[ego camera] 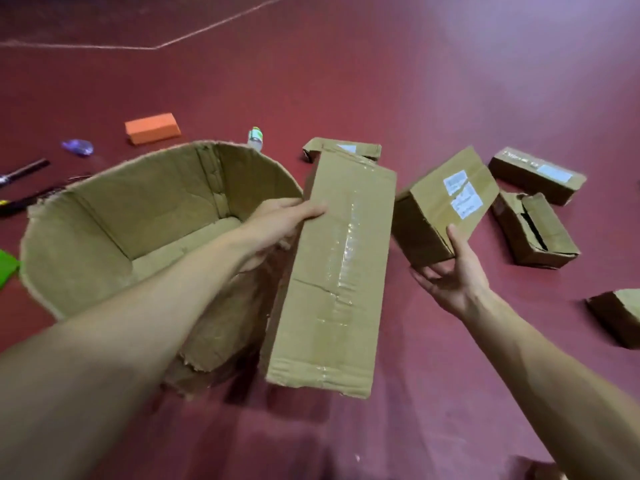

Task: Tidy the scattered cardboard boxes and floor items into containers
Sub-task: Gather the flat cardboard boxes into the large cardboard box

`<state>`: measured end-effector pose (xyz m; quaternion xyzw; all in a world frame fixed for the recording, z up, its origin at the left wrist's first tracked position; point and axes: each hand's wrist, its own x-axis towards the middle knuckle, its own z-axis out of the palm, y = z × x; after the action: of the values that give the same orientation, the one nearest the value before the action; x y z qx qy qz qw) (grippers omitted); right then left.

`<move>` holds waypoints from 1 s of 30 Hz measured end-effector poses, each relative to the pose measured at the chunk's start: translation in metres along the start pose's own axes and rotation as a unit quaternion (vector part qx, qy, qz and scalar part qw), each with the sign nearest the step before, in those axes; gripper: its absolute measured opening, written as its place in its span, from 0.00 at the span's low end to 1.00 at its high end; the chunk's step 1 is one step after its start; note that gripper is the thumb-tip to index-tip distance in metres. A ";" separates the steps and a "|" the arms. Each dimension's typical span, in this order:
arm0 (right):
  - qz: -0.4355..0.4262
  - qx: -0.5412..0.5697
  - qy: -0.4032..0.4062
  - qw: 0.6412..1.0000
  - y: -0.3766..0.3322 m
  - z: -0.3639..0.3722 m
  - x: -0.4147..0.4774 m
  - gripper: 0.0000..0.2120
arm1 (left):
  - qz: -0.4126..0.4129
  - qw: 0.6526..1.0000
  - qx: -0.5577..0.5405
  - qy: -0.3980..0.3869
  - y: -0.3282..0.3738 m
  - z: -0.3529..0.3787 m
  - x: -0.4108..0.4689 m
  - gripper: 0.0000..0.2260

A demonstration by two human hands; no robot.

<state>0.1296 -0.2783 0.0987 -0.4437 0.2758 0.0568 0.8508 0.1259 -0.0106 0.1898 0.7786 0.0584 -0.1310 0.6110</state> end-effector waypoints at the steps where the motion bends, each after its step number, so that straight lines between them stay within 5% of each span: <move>1: -0.009 -0.006 -0.011 1.000 -0.005 0.016 -0.001 0.24 | 0.010 1.000 -0.012 0.017 0.010 -0.014 0.002 0.18; 5: -0.051 -0.062 -0.057 0.995 -0.013 0.085 -0.009 0.18 | 0.007 0.993 -0.025 0.115 0.033 -0.076 0.005 0.30; 11: -0.089 -0.205 -0.112 0.968 0.009 0.185 -0.016 0.07 | -0.046 0.969 -0.071 0.234 0.001 -0.188 0.006 0.19; 14: -0.115 -0.329 -0.156 0.924 0.039 0.218 -0.005 0.11 | -0.075 0.946 -0.128 0.287 -0.033 -0.228 0.006 0.16; 18: -0.165 -0.434 -0.148 0.873 0.083 0.252 0.002 0.25 | -0.109 0.919 -0.166 0.342 -0.072 -0.257 0.009 0.27; 24: -0.191 -0.557 -0.146 0.795 0.118 0.275 0.003 0.38 | -0.110 0.919 -0.185 0.330 -0.088 -0.256 0.016 0.23; 28: -0.209 -0.620 -0.142 0.743 0.112 0.262 -0.006 0.29 | -0.089 0.948 -0.112 0.285 -0.081 -0.232 0.013 0.07; 30: -0.241 -0.630 -0.143 0.724 0.104 0.248 -0.011 0.24 | -0.070 0.962 -0.071 0.254 -0.076 -0.219 0.011 0.07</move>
<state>0.1890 -0.0199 0.1416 -0.9158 -0.0649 0.0733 0.3894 0.1464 0.2189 0.1640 0.7347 0.2751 0.0333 0.6192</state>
